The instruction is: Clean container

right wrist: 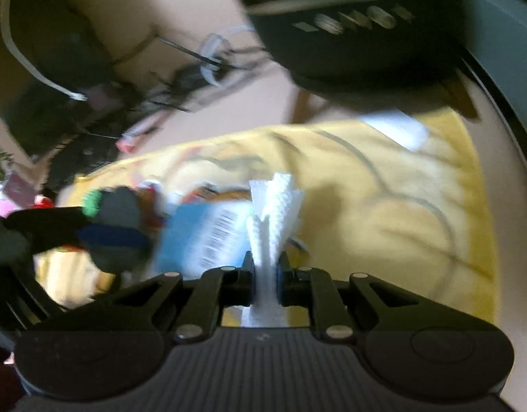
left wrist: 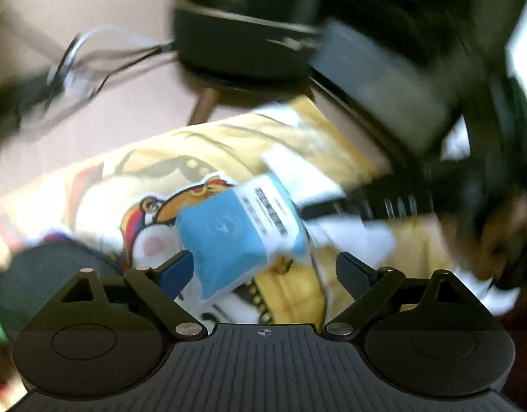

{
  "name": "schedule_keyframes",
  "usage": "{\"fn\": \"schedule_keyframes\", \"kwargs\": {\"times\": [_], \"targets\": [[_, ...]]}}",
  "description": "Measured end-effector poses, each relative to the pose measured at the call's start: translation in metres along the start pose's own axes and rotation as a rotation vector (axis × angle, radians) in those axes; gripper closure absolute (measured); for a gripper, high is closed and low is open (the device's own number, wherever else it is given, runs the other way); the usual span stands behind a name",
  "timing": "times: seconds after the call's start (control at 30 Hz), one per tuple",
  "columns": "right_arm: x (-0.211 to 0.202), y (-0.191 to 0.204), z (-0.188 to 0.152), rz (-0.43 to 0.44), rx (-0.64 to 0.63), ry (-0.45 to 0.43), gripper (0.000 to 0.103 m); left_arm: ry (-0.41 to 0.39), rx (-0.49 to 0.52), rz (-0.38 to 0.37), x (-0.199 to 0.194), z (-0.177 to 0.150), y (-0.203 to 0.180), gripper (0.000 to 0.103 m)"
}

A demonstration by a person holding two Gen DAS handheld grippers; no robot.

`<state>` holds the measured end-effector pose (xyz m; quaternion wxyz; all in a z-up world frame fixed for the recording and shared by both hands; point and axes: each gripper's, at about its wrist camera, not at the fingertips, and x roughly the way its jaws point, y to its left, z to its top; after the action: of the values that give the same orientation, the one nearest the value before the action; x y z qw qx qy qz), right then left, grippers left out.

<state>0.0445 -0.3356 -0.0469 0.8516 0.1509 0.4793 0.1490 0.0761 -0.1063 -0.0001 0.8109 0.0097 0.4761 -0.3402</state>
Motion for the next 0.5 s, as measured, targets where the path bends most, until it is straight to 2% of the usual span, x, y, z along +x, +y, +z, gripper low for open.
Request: {"fn": "schedule_keyframes", "kwargs": {"times": [0.1,0.2,0.33,0.43,0.5], "targets": [[-0.002,-0.009,-0.001,-0.016,0.020,0.001,0.090,-0.019,-0.025,0.054,0.007,0.007,0.010,0.008],[-0.005,-0.004,0.011,0.013,0.018,-0.035,0.090,0.024,-0.008,0.075,0.021,0.018,0.020,0.007],[-0.002,0.016,0.033,0.075,-0.017,-0.084,0.090,0.075,0.041,0.042,0.031,0.007,0.009,0.006],[0.011,0.036,0.044,0.132,-0.054,-0.075,0.089,0.129,0.119,0.035,0.042,-0.002,-0.008,0.006],[0.021,0.049,0.044,0.141,-0.098,-0.048,0.086,0.151,0.132,0.013,0.041,-0.008,-0.016,0.006]]}}
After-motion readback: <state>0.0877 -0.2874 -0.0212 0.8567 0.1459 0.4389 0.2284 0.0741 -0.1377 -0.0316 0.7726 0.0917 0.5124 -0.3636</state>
